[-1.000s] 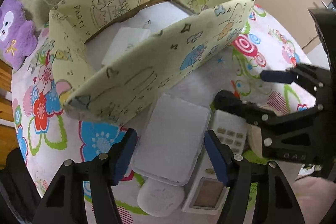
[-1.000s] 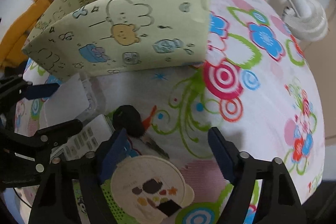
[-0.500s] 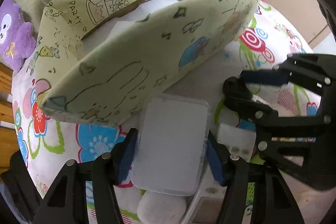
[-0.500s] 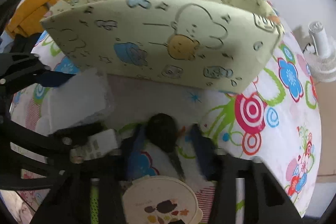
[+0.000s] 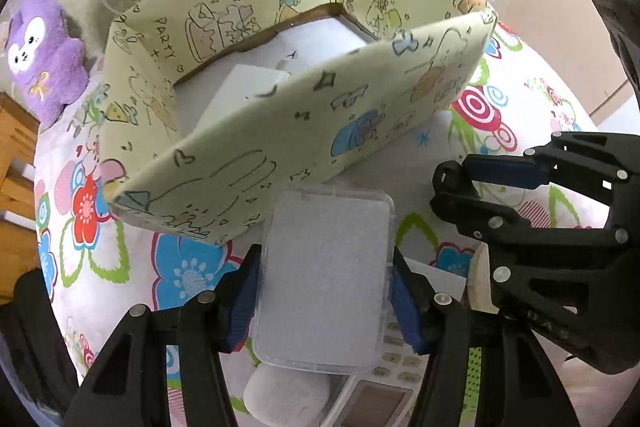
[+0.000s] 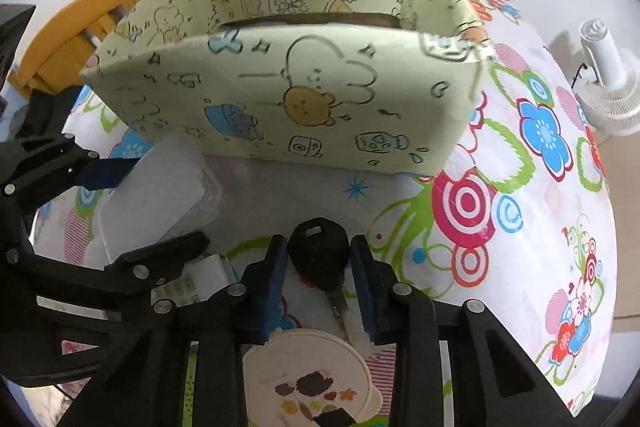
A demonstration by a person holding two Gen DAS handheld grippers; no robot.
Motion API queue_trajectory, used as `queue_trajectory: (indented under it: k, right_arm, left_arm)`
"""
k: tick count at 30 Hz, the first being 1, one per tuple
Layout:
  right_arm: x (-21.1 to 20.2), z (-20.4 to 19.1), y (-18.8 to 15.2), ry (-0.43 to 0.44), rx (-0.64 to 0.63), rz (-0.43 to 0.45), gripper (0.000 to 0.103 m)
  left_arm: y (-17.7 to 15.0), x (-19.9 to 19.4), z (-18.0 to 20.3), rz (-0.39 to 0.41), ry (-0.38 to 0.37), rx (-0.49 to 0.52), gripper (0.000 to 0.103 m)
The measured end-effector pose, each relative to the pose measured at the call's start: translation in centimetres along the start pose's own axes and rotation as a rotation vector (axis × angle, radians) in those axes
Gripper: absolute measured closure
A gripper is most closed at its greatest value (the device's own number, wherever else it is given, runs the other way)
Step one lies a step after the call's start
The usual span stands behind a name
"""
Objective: Organize rigid objects
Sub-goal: 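Close the left tool on the white case while the right tool closes on the key fob, then carry the white case with the left tool while the right tool carries the key fob over the box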
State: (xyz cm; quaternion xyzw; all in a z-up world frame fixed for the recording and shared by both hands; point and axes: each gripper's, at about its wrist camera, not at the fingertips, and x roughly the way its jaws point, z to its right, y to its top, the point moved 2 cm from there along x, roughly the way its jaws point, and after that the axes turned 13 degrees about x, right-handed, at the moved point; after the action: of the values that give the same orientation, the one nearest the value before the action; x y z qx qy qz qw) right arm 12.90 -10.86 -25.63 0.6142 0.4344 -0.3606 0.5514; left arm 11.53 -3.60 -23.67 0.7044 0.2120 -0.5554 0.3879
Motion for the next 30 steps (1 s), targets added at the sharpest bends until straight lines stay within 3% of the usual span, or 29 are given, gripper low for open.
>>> queue_trajectory:
  k: [8,30]
  right_arm:
    - [-2.7,0.0,0.1,0.03,0.015,0.021,0.068]
    - [-10.5,-0.3,-0.1,0.084,-0.002,0.117,0.068]
  left_arm:
    - [-1.6,-2.6,-0.7,0.025,-0.001,-0.061,0.042]
    - [-0.3,-10.0,0.3,0.098,0.097,-0.162,0.042]
